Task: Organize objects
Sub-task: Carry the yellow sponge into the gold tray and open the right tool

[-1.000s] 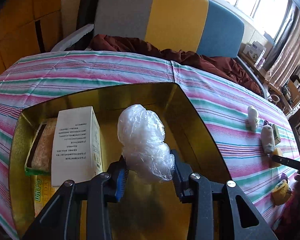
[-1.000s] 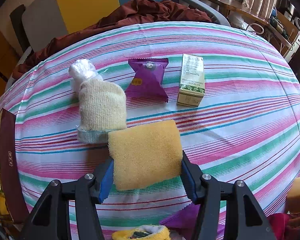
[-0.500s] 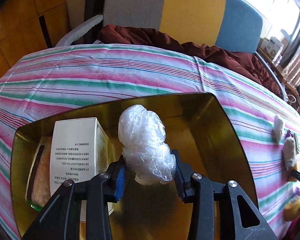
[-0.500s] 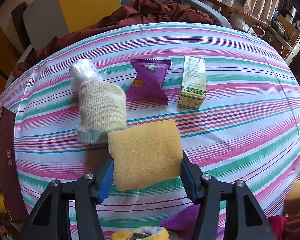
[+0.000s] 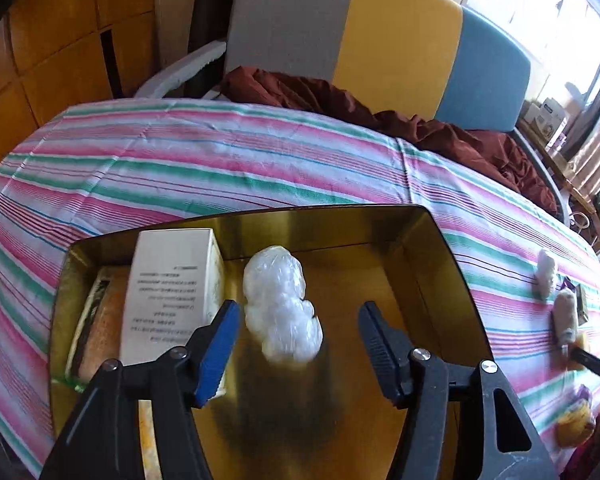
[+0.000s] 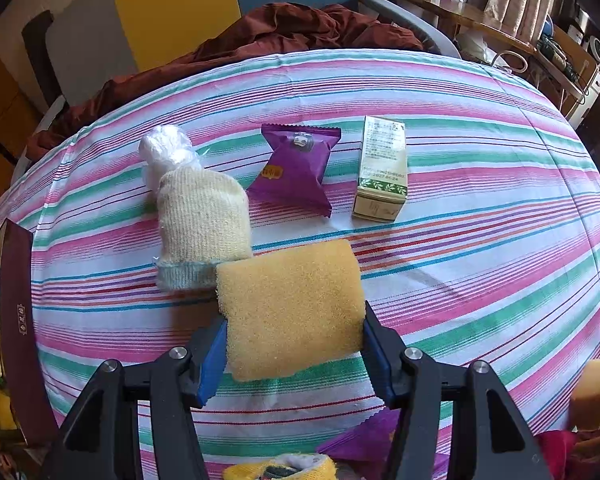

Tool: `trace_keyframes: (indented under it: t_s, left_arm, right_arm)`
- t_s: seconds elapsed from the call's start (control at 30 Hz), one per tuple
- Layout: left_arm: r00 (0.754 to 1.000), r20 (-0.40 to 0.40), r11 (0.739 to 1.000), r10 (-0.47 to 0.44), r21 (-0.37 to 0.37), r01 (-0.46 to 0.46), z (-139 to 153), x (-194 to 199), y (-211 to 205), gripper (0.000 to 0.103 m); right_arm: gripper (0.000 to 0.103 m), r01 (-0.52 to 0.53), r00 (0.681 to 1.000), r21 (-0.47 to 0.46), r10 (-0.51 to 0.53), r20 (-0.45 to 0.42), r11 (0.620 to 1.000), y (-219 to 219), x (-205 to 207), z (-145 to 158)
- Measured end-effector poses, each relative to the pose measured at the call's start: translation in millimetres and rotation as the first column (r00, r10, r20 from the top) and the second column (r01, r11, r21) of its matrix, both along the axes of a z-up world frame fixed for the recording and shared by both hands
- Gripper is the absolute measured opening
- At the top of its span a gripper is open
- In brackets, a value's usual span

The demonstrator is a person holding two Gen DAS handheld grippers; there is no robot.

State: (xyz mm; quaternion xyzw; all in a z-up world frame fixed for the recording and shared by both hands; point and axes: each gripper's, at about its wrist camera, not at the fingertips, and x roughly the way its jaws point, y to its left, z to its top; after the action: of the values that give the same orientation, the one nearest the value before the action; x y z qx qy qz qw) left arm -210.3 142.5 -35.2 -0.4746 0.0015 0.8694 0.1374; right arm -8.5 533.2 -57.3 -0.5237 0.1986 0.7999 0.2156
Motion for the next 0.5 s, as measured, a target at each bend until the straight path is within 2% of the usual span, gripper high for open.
trace_keyframes:
  t_s: [0.2, 0.5]
  left_arm:
    - [0.997, -0.079, 0.999, -0.012, 0.030, 0.014, 22, 45, -18, 0.070]
    - [0.976, -0.214, 0.999, -0.032, 0.014, 0.036, 47, 109, -34, 0.075]
  right_arm:
    - [0.059, -0.009, 0.999, 0.009, 0.009, -0.040, 1.000, -4, 9, 9]
    - [0.059, -0.006, 0.996, 0.027, 0.008, -0.083, 1.000, -5, 7, 15]
